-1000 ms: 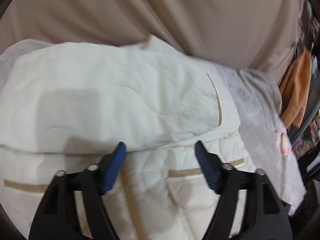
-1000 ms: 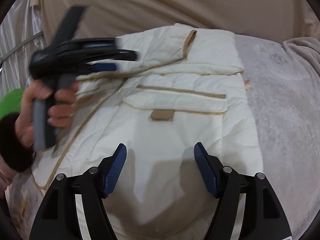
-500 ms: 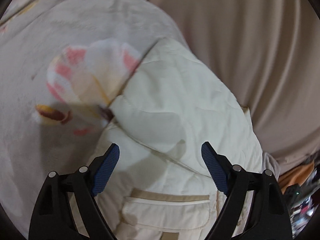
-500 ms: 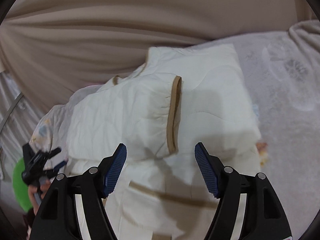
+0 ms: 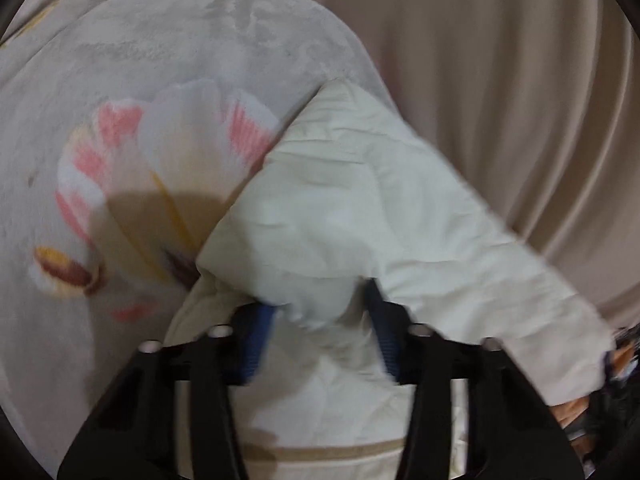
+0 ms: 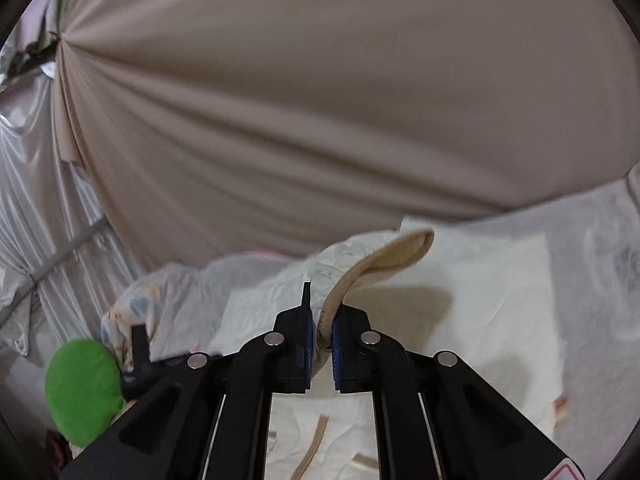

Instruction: Fold large clothes

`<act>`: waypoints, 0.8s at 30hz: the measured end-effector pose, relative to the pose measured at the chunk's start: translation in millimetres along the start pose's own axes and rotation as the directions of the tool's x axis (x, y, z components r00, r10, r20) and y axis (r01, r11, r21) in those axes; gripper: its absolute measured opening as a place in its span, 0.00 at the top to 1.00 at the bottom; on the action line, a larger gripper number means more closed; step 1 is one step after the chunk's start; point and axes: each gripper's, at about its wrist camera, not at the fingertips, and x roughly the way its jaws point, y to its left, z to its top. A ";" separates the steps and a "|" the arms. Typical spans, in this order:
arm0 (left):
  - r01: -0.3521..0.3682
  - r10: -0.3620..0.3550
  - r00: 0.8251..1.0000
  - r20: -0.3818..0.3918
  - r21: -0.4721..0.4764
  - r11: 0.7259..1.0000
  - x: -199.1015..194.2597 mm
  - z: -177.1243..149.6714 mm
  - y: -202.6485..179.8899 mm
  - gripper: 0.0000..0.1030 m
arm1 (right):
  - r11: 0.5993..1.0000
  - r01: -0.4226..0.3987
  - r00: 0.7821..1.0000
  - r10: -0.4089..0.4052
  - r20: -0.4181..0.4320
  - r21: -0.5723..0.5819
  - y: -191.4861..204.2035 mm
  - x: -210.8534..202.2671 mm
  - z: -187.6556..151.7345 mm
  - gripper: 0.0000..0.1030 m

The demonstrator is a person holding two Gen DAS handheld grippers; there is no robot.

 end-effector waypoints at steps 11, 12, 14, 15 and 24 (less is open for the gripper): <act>-0.086 0.072 0.994 0.087 0.175 0.981 17.5 -27.6 -14.7 0.71 | 0.969 0.214 0.967 -0.192 -0.167 0.127 -103.1 51.1 -65.4 0.96; -0.079 0.063 0.994 0.093 0.178 0.981 15.4 -31.6 -13.1 0.70 | 0.961 0.244 0.955 -0.214 -0.204 0.132 -113.4 58.0 -71.2 0.96; -0.089 0.068 0.991 0.114 0.199 0.976 15.1 -38.0 -15.4 0.69 | 0.954 0.247 0.941 -0.195 -0.277 0.167 -132.5 73.4 -86.2 1.00; -0.100 0.075 0.989 0.125 0.208 0.973 13.5 -41.9 -14.0 0.69 | 0.953 0.237 0.945 -0.181 -0.273 0.191 -135.1 70.9 -86.4 1.00; -0.072 0.046 0.987 0.155 0.166 0.983 8.5 -55.7 -8.1 0.65 | 0.958 0.288 0.951 -0.284 -0.124 0.013 -47.5 35.4 -52.4 0.81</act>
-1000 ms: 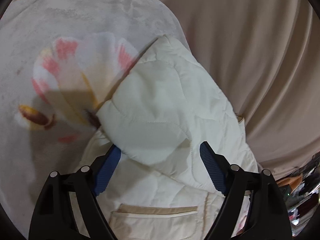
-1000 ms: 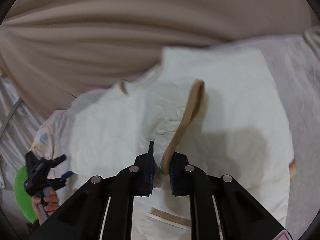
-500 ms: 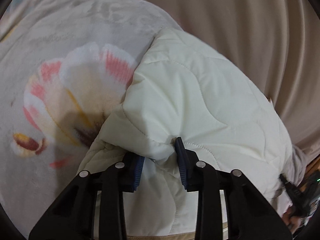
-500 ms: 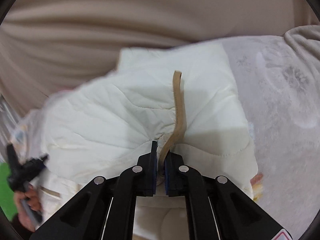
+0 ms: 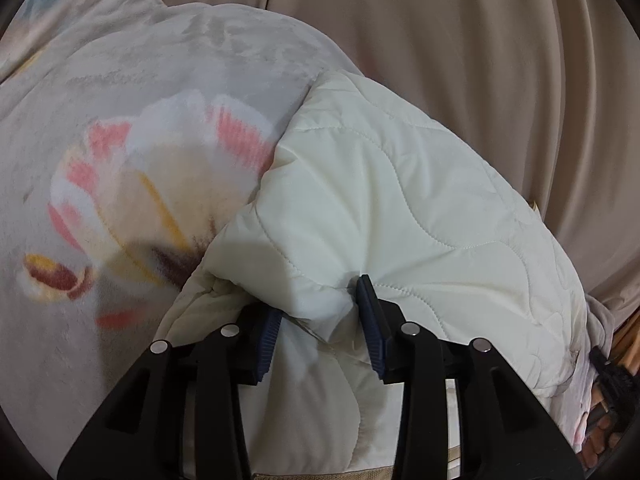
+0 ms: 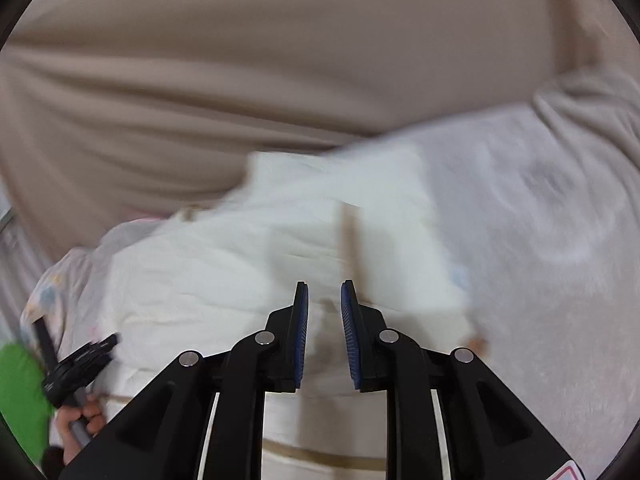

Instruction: Fold large clothes

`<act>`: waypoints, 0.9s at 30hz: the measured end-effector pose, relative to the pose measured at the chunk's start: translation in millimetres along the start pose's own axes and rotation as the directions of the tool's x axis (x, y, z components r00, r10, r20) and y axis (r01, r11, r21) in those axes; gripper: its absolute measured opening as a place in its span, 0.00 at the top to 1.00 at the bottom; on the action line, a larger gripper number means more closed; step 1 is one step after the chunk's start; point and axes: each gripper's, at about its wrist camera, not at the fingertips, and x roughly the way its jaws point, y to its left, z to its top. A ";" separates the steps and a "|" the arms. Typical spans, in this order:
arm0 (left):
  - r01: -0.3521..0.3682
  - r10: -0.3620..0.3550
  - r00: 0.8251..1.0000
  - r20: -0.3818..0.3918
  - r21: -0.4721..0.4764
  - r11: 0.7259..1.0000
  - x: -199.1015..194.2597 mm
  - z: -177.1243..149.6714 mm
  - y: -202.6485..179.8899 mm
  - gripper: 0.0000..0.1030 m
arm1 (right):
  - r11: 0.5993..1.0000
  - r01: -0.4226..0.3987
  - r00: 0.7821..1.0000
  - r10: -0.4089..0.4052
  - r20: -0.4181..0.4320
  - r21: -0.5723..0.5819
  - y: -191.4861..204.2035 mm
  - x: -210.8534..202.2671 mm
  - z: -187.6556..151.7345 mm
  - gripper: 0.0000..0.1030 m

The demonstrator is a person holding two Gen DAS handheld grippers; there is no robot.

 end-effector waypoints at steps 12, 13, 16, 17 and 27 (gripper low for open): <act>0.005 -0.005 1.000 0.000 -0.016 1.000 6.0 7.2 4.6 0.65 | 0.910 -0.255 0.949 0.171 -0.264 -0.328 247.5 134.9 1.8 0.81; 0.008 -0.008 1.000 0.000 -0.018 1.000 5.9 7.6 4.6 0.65 | 0.911 -0.256 0.944 0.163 -0.286 -0.324 258.8 152.7 0.3 0.81; 0.007 -0.007 1.000 -0.002 -0.017 1.000 6.8 8.3 4.7 0.65 | 0.907 -0.223 0.945 0.111 -0.308 -0.356 272.1 188.3 -8.3 0.82; 0.004 -0.004 1.000 -0.002 -0.014 1.000 6.9 8.0 4.3 0.65 | 0.904 -0.212 0.947 0.096 -0.308 -0.371 277.9 196.7 -9.7 0.83; 0.026 -0.026 1.000 -0.007 -0.027 0.999 8.7 9.6 10.0 0.63 | 0.983 0.055 0.989 -0.077 -0.123 -0.176 145.4 164.2 47.1 0.95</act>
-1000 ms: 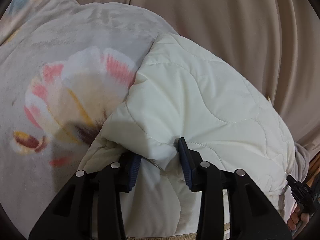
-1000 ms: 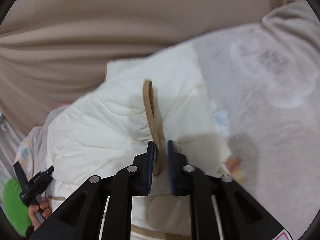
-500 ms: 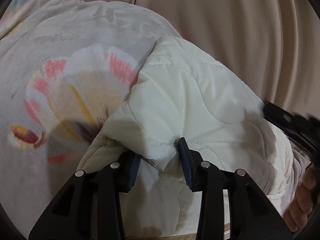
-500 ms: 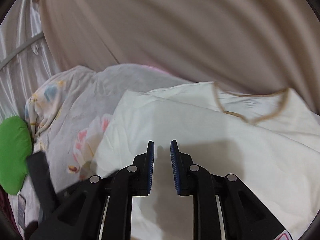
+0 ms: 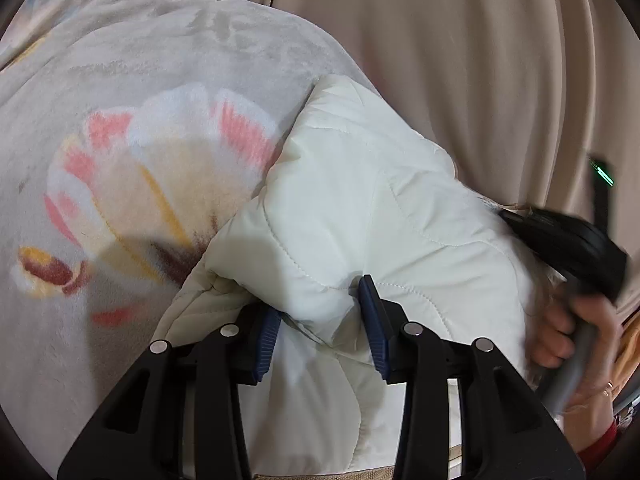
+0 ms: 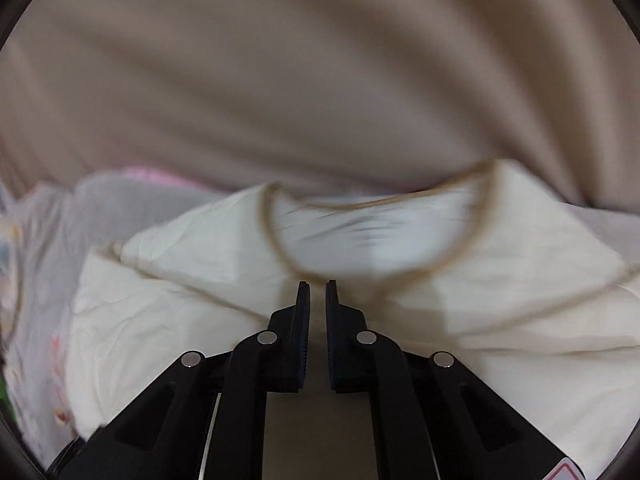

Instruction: Fold large clothes

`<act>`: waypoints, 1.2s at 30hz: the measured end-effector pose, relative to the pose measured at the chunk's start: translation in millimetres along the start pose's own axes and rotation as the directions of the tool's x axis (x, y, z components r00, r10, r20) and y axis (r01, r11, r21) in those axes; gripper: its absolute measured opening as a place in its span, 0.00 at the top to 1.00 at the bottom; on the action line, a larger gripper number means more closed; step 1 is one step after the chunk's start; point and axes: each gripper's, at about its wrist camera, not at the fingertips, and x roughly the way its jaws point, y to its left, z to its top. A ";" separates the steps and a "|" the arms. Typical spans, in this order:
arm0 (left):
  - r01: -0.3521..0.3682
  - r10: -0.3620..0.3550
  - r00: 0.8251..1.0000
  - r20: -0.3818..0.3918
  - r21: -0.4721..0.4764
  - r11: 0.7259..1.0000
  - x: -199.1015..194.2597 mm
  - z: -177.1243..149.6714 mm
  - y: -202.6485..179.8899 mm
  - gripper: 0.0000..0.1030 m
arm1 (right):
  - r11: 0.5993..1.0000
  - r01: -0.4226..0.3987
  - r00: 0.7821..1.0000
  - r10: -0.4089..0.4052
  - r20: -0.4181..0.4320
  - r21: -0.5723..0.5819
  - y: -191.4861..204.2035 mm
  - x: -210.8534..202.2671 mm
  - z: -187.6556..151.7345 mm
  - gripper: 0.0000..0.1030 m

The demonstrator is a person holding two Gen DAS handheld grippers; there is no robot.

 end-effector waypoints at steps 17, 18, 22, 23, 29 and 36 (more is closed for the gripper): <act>-0.070 0.071 0.997 -0.017 0.064 0.995 0.1 9.0 -10.6 0.66 | 0.983 -0.100 0.994 0.106 -0.035 0.152 -162.9 -131.9 -119.4 0.86; -0.084 0.085 0.996 -0.015 0.077 0.994 -2.3 10.9 -13.3 0.69 | 0.979 -0.131 0.991 0.128 0.026 0.159 -161.1 -144.1 -113.8 0.86; -0.072 0.074 0.997 -0.031 0.075 0.995 -15.7 21.1 -9.5 0.71 | 0.963 -0.230 0.958 0.198 0.205 0.144 -160.4 -191.9 -109.4 0.95; -0.070 0.075 0.996 -0.049 0.082 0.994 -11.2 20.7 -7.9 0.71 | 0.970 -0.200 0.966 0.172 0.192 0.140 -166.7 -185.7 -112.7 0.96; -0.155 0.167 0.984 -0.062 0.170 0.973 5.4 16.3 -15.2 0.70 | 0.959 -0.092 0.993 0.107 -0.042 0.270 -202.3 -104.1 -146.0 0.95; -0.084 0.101 0.991 -0.088 0.183 0.979 -70.7 12.2 18.8 0.38 | 0.985 -0.062 0.998 0.066 -0.019 0.164 -202.8 -203.5 -180.4 0.73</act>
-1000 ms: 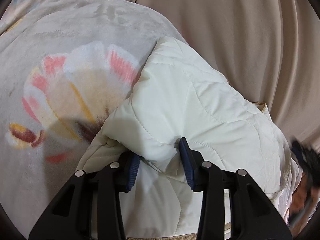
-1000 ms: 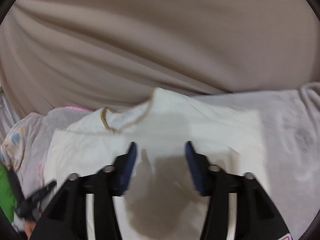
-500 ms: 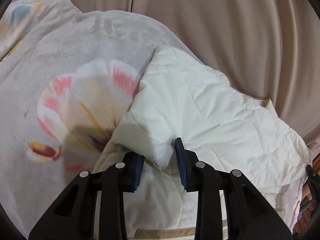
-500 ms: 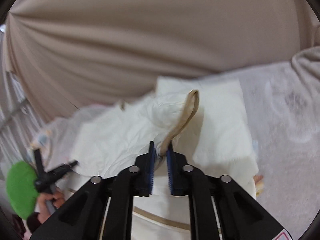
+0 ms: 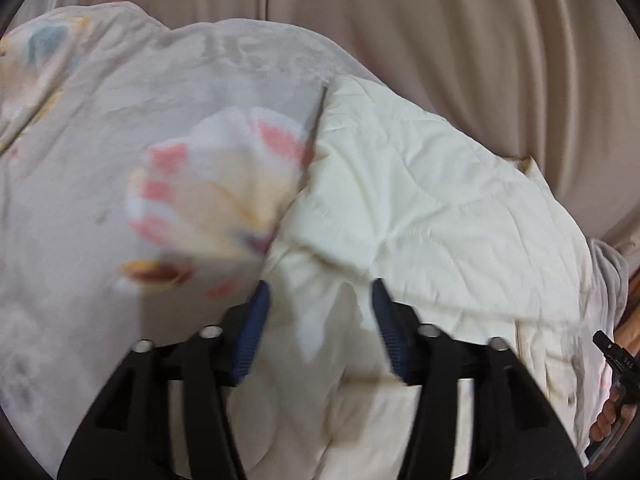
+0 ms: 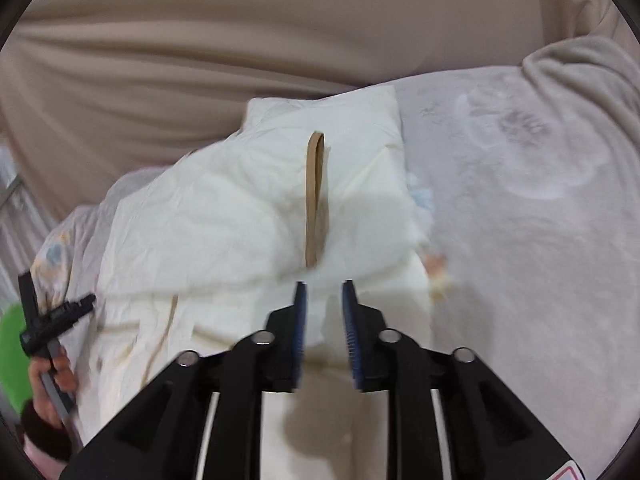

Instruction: Fold large clothes

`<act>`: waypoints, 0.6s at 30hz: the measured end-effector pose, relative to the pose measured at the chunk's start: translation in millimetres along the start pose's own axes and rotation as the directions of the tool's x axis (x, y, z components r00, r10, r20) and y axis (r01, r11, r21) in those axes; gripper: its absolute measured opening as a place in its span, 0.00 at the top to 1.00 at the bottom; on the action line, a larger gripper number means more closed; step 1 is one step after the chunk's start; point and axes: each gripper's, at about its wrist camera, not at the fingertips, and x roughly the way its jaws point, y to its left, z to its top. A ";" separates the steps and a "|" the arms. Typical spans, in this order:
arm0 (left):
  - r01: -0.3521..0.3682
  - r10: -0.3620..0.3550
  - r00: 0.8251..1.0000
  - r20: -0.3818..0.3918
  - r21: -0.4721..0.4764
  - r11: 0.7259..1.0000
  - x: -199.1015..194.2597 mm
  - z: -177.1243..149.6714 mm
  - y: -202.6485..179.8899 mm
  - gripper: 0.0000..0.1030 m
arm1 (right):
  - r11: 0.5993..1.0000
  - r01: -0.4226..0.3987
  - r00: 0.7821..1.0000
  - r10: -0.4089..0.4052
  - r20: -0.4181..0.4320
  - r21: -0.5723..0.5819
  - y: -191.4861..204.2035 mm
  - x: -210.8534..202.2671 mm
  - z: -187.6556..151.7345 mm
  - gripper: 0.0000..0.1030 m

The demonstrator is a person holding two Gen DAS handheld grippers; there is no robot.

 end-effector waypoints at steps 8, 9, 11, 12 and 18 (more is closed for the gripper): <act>0.137 -0.146 0.984 -0.101 -0.090 0.987 -82.7 -91.4 65.1 0.24 | 0.999 -0.038 0.996 0.037 -0.079 -0.013 -29.5 -108.6 -127.4 0.37; 0.161 -0.174 0.978 -0.118 -0.114 0.980 -87.5 -104.1 70.8 0.24 | 0.999 -0.042 0.996 0.042 -0.081 0.007 -33.3 -115.6 -140.6 0.36; 0.203 -0.224 0.965 -0.135 -0.158 0.967 -92.1 -125.0 74.5 0.23 | 0.996 -0.072 0.993 0.078 -0.088 0.060 -35.5 -118.6 -161.8 0.35; 0.218 -0.241 0.962 -0.127 -0.170 0.961 -93.6 -131.0 75.4 0.23 | 0.991 -0.098 0.990 0.107 -0.095 0.089 -37.4 -116.4 -169.3 0.35; 0.243 -0.261 0.961 -0.092 -0.175 0.954 -99.2 -143.0 62.0 0.25 | 0.957 -0.183 0.974 0.207 -0.089 0.224 -36.6 -97.1 -175.8 0.35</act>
